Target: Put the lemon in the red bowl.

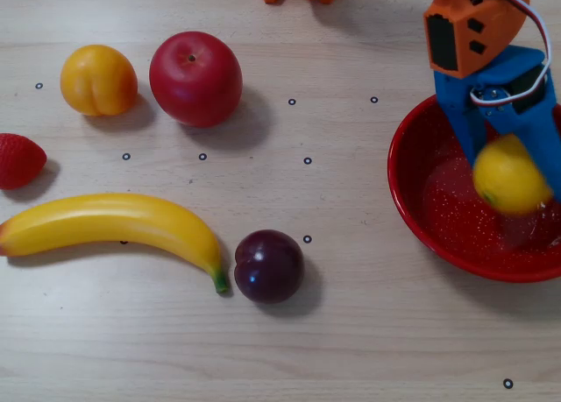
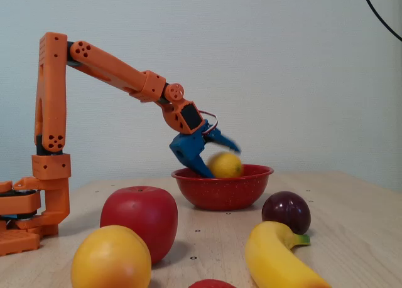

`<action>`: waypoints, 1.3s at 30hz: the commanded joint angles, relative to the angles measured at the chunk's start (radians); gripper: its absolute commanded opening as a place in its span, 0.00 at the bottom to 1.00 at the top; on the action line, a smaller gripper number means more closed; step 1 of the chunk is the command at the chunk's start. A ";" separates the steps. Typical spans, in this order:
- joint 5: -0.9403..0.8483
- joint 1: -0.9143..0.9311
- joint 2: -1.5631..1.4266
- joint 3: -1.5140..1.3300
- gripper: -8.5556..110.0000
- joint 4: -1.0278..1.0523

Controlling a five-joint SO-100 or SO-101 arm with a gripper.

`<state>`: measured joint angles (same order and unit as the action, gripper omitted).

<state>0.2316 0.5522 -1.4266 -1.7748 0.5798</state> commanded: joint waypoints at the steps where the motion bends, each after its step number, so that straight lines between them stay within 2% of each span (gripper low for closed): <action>1: -0.014 0.020 -0.046 0.094 0.44 0.015; 5: -0.043 0.012 -0.046 0.140 0.46 0.067; 8: -0.061 0.002 -0.067 0.175 0.43 0.106; 12: -0.078 -0.029 -0.143 0.198 0.30 0.161; 22: -0.106 -0.176 -0.390 0.137 0.08 0.367; 30: -0.133 -0.316 -0.624 0.023 0.07 0.525; 39: -0.092 -0.514 -0.979 -0.339 0.07 0.505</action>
<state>0.1181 0.0966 -2.3194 -2.1246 1.1060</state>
